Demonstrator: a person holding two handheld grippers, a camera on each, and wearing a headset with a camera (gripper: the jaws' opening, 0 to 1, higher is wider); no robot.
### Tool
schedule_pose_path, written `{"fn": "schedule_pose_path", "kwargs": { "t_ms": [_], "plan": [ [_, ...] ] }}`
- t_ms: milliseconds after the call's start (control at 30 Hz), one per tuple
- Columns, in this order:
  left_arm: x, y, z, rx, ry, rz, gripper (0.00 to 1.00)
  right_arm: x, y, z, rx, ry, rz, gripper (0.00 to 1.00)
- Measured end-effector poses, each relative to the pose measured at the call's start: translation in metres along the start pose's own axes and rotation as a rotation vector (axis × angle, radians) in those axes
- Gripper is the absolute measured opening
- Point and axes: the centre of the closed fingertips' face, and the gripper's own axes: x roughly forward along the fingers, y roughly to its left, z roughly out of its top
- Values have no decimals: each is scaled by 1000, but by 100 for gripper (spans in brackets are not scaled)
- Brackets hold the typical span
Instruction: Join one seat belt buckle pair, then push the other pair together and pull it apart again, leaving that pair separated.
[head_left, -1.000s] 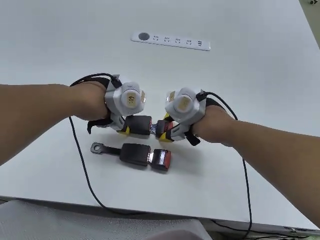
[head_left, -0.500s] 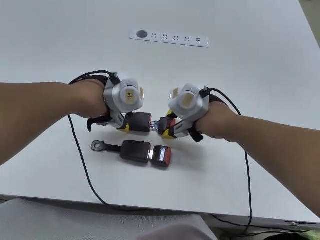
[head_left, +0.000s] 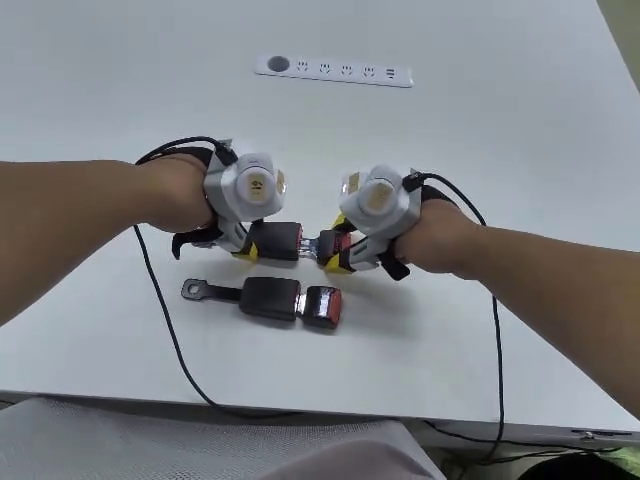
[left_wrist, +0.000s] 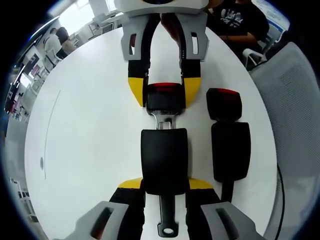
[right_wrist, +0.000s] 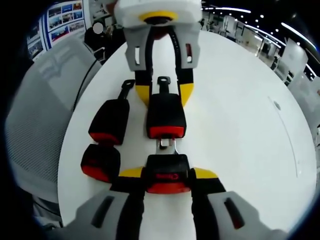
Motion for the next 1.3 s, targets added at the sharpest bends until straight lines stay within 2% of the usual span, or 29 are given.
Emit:
{"fn": "schedule_pose_path", "kwargs": {
  "t_ms": [433,800,1300],
  "plan": [
    [0,0,0,-9,0,4,30,-10,0,-12,15,7,-5,36],
    [1,1,0,-9,4,4,30,-22,-5,-35,18,33,-9,36],
    [0,2,-1,-60,-17,22,31,-32,-7,-54,28,25,-18,37]
  ]
}}
